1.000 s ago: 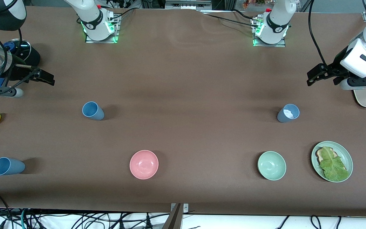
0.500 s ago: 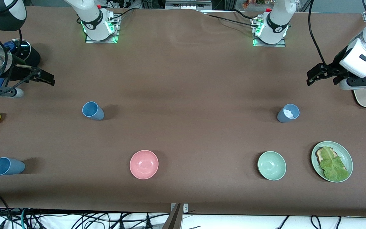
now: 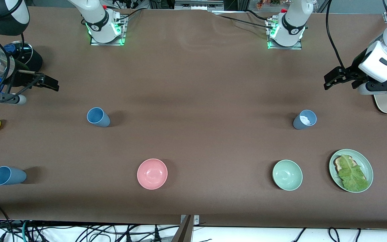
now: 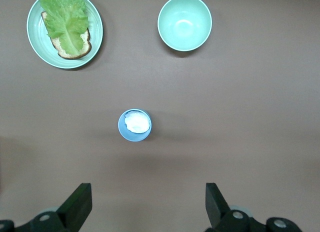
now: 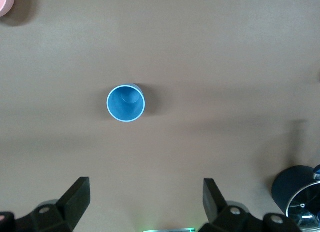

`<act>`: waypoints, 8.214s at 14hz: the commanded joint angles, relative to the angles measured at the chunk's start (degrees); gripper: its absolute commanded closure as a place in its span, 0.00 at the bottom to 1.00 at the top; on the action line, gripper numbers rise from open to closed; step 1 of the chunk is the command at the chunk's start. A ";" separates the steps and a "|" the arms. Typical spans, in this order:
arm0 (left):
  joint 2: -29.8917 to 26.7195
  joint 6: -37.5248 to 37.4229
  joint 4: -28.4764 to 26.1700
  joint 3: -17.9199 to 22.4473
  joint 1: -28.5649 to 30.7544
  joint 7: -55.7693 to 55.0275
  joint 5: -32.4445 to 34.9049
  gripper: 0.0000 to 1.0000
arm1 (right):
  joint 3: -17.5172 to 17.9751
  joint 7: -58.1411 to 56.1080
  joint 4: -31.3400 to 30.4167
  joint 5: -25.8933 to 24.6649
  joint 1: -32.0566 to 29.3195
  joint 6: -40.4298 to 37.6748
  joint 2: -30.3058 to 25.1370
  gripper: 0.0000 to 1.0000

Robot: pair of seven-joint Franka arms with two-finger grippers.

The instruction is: Stack blue cups with both arms

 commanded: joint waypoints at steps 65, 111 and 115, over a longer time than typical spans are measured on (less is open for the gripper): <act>14.71 3.91 2.51 -17.49 1.95 -8.40 3.07 0.00 | 1.61 66.48 32.20 14.58 38.59 8.62 35.80 1.00; 2.31 -5.51 4.99 -1.76 -1.11 1.29 1.32 0.00 | -17.56 7.78 15.02 9.49 20.41 1.39 28.72 0.00; 2.40 -5.51 5.07 -1.76 -1.11 1.38 1.32 0.00 | -10.26 8.13 -5.39 3.16 14.79 14.08 15.18 0.00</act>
